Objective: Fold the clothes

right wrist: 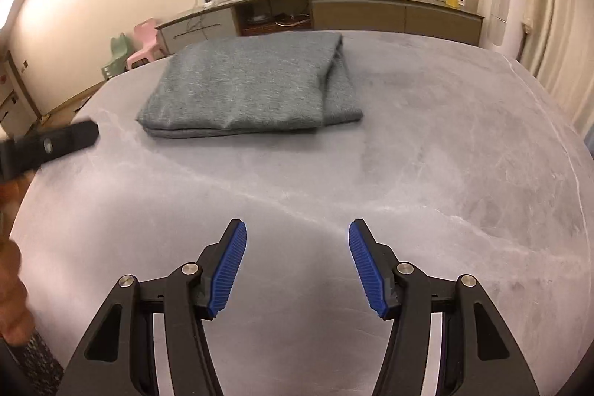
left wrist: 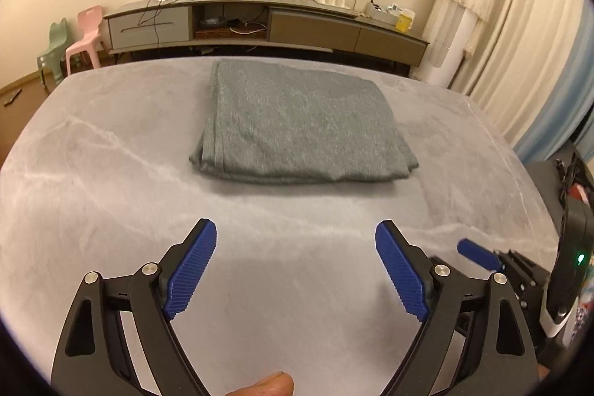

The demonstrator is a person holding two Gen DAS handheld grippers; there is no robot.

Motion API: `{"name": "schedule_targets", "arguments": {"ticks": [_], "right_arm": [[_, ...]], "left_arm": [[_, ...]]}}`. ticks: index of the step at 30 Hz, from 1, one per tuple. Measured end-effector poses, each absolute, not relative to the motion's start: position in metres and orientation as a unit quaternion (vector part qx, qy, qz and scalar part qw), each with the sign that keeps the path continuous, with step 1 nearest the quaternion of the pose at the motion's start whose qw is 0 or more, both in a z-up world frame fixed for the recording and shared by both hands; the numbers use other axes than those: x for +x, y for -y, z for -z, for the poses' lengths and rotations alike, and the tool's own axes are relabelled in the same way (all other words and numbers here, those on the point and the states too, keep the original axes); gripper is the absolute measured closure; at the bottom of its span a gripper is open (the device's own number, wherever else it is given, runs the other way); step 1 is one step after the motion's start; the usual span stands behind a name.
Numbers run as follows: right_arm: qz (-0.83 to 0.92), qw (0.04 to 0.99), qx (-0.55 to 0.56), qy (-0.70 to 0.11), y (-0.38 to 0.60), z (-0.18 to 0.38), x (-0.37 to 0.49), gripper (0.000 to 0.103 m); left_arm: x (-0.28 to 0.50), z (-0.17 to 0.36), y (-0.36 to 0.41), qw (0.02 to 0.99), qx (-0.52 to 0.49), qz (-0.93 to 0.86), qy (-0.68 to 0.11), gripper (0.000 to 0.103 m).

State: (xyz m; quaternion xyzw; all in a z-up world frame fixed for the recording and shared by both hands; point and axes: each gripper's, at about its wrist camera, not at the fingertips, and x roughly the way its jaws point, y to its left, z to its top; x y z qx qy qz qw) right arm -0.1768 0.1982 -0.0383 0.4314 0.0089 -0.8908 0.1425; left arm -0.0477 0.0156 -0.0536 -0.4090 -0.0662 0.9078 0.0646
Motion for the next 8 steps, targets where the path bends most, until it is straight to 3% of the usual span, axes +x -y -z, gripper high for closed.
{"name": "schedule_targets", "arguments": {"ticks": [8], "right_arm": [[0.886,0.161,0.432,-0.039,-0.176,0.045,-0.173,0.041]], "left_arm": [[-0.045,0.066,-0.007,0.072,-0.407,-0.905,0.100,0.011]]}}
